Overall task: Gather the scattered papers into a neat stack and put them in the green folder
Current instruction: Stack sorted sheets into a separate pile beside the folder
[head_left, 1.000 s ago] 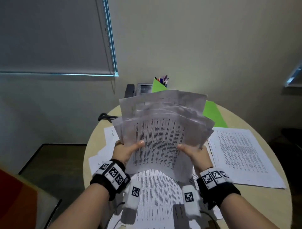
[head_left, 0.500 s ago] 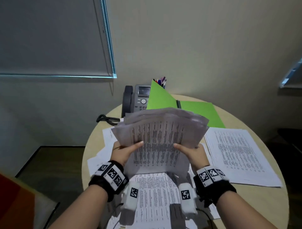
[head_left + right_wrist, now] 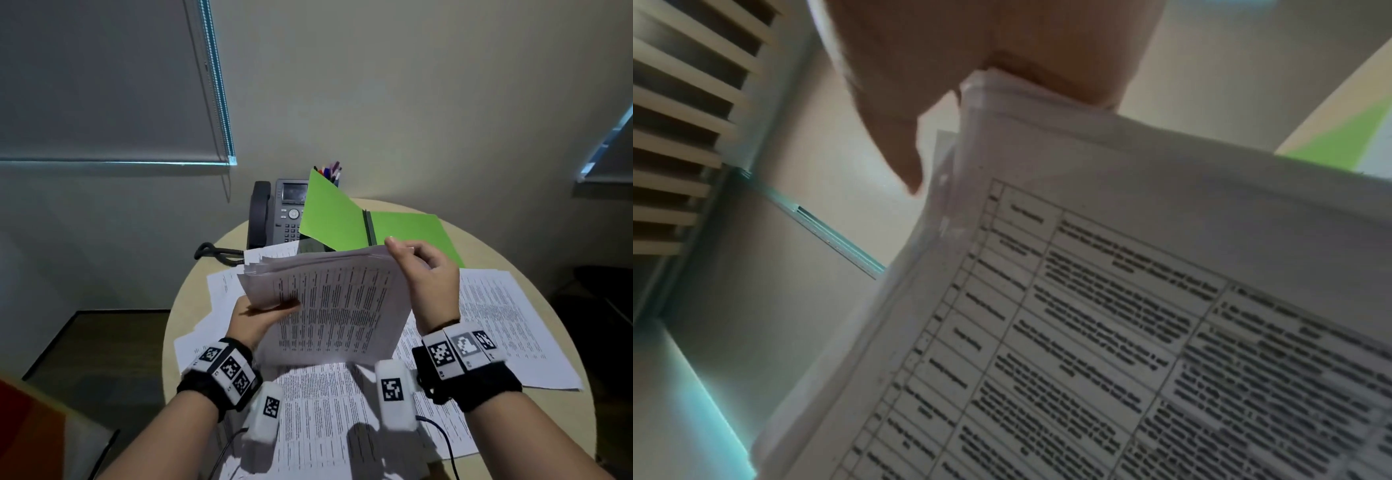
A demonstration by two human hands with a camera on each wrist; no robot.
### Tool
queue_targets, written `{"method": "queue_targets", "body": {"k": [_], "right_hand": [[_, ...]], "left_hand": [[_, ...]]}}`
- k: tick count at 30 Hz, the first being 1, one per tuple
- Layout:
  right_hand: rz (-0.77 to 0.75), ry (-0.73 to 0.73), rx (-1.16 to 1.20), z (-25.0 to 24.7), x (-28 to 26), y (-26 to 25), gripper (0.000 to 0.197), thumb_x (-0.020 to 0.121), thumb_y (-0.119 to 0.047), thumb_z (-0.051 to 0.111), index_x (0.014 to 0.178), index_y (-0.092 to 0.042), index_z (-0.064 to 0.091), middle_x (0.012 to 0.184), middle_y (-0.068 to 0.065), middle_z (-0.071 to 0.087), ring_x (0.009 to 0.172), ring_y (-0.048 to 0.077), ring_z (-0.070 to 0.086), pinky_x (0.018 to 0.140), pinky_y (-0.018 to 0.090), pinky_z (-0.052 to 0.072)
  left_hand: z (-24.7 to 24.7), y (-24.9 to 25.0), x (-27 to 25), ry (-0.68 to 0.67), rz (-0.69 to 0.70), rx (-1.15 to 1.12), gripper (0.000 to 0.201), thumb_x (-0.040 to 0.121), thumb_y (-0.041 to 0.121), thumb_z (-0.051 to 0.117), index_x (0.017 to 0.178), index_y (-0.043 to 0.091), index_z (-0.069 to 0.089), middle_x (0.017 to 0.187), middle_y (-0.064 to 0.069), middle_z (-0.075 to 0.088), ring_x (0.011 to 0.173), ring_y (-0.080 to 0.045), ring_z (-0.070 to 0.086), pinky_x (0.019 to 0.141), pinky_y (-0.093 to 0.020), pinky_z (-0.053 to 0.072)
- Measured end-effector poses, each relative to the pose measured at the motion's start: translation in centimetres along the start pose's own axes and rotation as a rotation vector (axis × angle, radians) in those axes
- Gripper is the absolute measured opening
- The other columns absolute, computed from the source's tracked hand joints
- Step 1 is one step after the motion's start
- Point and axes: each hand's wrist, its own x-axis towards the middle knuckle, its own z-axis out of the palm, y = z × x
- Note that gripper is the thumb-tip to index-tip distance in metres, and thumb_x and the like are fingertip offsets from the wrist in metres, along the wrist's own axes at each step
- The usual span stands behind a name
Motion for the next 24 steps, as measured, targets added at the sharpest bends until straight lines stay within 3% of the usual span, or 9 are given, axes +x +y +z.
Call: {"method": "queue_targets", "body": {"k": [3, 5, 7, 9, 12, 15, 17, 20, 24], "right_hand": [[0.012, 0.052, -0.052, -0.1, 0.7, 0.7, 0.015, 0.076, -0.02, 0.07, 0.062, -0.022, 0.066, 0.063, -0.01, 0.062, 0.066, 0.008, 0.054, 0.071, 0.029, 0.043], [0.005, 0.049, -0.019, -0.4, 1.0, 0.9, 0.023, 0.081, -0.005, 0.063, 0.069, -0.025, 0.065, 0.073, -0.003, 0.065, 0.073, 0.011, 0.057, 0.076, 0.031, 0.045], [-0.011, 0.014, 0.03, -0.5, 0.8, 0.5, 0.024, 0.082, -0.002, 0.06, 0.075, -0.025, 0.064, 0.081, 0.004, 0.066, 0.081, 0.018, 0.061, 0.08, 0.033, 0.046], [-0.045, -0.08, 0.07, -0.6, 0.5, -0.1, 0.012, 0.078, -0.015, 0.066, 0.085, -0.023, 0.062, 0.086, 0.002, 0.065, 0.083, 0.014, 0.061, 0.08, 0.029, 0.047], [-0.011, -0.223, 0.071, -1.5, -0.3, 0.5, 0.062, 0.056, -0.035, 0.075, 0.112, -0.022, 0.052, 0.1, 0.0, 0.062, 0.086, 0.005, 0.063, 0.079, 0.02, 0.052], [0.225, -0.284, 0.006, -2.4, -1.4, 3.7, 0.096, 0.042, -0.04, 0.087, 0.126, -0.014, 0.049, 0.115, 0.007, 0.066, 0.1, 0.017, 0.066, 0.091, 0.038, 0.054], [0.37, -0.285, 0.017, -2.3, -2.1, 5.9, 0.084, 0.035, -0.044, 0.092, 0.109, -0.013, 0.065, 0.101, 0.004, 0.075, 0.095, 0.018, 0.07, 0.095, 0.048, 0.051], [0.407, -0.209, 0.026, -1.5, -2.1, 7.4, 0.023, 0.057, -0.009, 0.086, 0.075, -0.018, 0.075, 0.079, -0.004, 0.077, 0.083, 0.015, 0.07, 0.096, 0.047, 0.05], [0.324, -0.233, 0.051, -1.7, -1.0, 6.6, 0.028, 0.064, 0.008, 0.078, 0.075, -0.018, 0.074, 0.078, -0.006, 0.076, 0.079, 0.01, 0.07, 0.083, 0.033, 0.053]], "left_hand": [[0.2, 0.3, -0.2, -0.033, 0.015, -0.005, 0.034, 0.07, -0.012, 0.07, 0.092, 0.013, 0.067, 0.07, 0.013, 0.075, 0.07, 0.003, 0.069, 0.063, -0.01, 0.054], [0.1, 0.4, -0.1, -0.04, 0.012, -0.02, 0.033, 0.071, -0.011, 0.069, 0.089, 0.017, 0.067, 0.069, 0.014, 0.074, 0.068, 0.004, 0.069, 0.061, -0.01, 0.053], [0.1, 0.4, 0.2, -0.045, 0.012, -0.003, 0.031, 0.07, -0.01, 0.07, 0.087, 0.015, 0.067, 0.069, 0.013, 0.074, 0.068, 0.003, 0.069, 0.062, -0.012, 0.053], [0.0, 0.2, 0.6, -0.02, 0.006, 0.006, 0.028, 0.068, -0.009, 0.073, 0.086, 0.012, 0.069, 0.069, 0.011, 0.075, 0.07, 0.001, 0.07, 0.066, -0.013, 0.053], [-0.1, -0.1, 1.0, 0.029, -0.023, -0.017, 0.025, 0.067, -0.006, 0.074, 0.084, 0.012, 0.07, 0.071, 0.009, 0.075, 0.071, -0.002, 0.07, 0.073, -0.018, 0.055], [-0.2, -0.3, 1.2, 0.036, -0.056, -0.027, 0.024, 0.069, -0.003, 0.075, 0.086, 0.013, 0.069, 0.072, 0.008, 0.075, 0.071, -0.002, 0.071, 0.079, -0.026, 0.053], [0.1, -0.4, 1.0, -0.002, -0.055, -0.004, 0.03, 0.068, 0.001, 0.076, 0.093, 0.015, 0.069, 0.077, 0.01, 0.076, 0.076, -0.001, 0.071, 0.082, -0.027, 0.052], [0.9, -0.2, 0.9, -0.002, -0.058, 0.007, 0.032, 0.066, 0.001, 0.079, 0.091, 0.019, 0.069, 0.075, 0.014, 0.075, 0.074, 0.003, 0.07, 0.077, -0.022, 0.053], [1.1, 0.1, 1.5, 0.037, -0.018, -0.009, 0.032, 0.064, -0.008, 0.078, 0.08, 0.018, 0.07, 0.066, 0.015, 0.073, 0.067, 0.004, 0.069, 0.071, -0.017, 0.057]]}}
